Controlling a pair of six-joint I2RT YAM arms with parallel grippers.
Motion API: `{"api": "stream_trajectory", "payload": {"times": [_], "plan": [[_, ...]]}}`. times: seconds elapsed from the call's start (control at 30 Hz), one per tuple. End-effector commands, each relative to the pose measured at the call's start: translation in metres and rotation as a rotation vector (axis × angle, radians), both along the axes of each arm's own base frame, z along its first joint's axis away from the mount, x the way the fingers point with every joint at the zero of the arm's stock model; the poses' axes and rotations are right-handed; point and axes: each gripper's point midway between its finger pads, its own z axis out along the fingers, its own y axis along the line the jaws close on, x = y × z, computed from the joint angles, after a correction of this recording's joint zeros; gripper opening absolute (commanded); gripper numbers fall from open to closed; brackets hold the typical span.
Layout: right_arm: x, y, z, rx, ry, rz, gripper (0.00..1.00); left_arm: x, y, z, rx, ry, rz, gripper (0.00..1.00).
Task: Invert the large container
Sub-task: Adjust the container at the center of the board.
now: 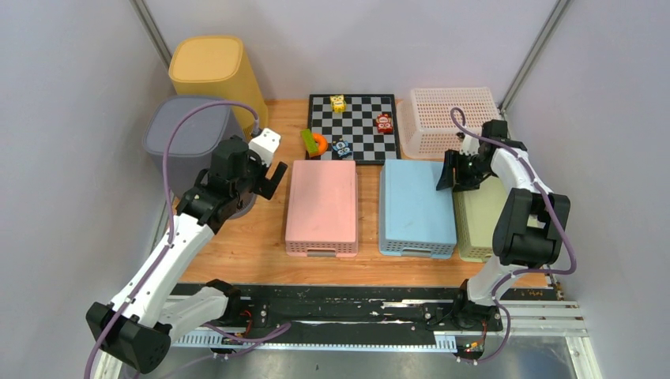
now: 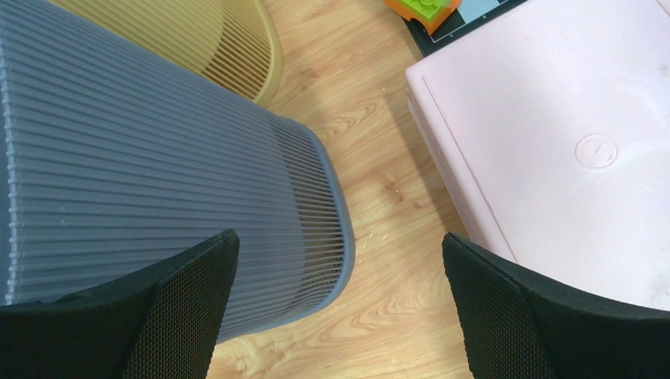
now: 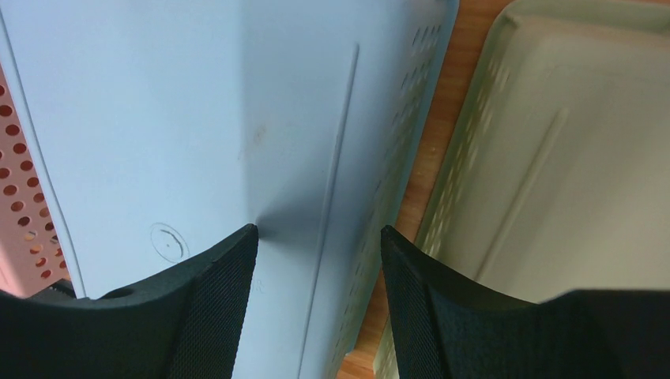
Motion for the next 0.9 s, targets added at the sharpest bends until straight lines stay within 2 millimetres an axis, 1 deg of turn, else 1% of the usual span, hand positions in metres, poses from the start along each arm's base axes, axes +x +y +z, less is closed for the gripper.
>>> {"api": "stream_trajectory", "payload": {"times": [0.0,0.2,0.33,0.63,0.77,0.87], "plan": [[-0.02,0.002,0.0,0.051,0.031,0.023,0.61,-0.006,0.002,-0.001,0.002,0.006,-0.01,1.0],[-0.029,0.012,-0.004,0.108,0.054,0.042,0.61,-0.008,0.004,0.0,0.005,0.008,-0.007,1.0],[-0.03,0.015,-0.003,0.124,0.053,0.049,0.61,-0.008,0.004,0.004,0.004,0.003,-0.005,1.0],[-0.033,0.021,-0.005,0.131,0.052,0.087,0.61,-0.009,0.003,0.005,-0.003,0.006,-0.008,1.0],[-0.029,0.021,-0.004,0.11,0.038,0.113,0.61,-0.009,0.003,0.006,-0.008,0.007,-0.008,1.0],[-0.022,0.017,-0.001,0.085,0.018,0.117,0.61,-0.009,0.002,0.004,-0.007,0.011,-0.008,1.0]]}}
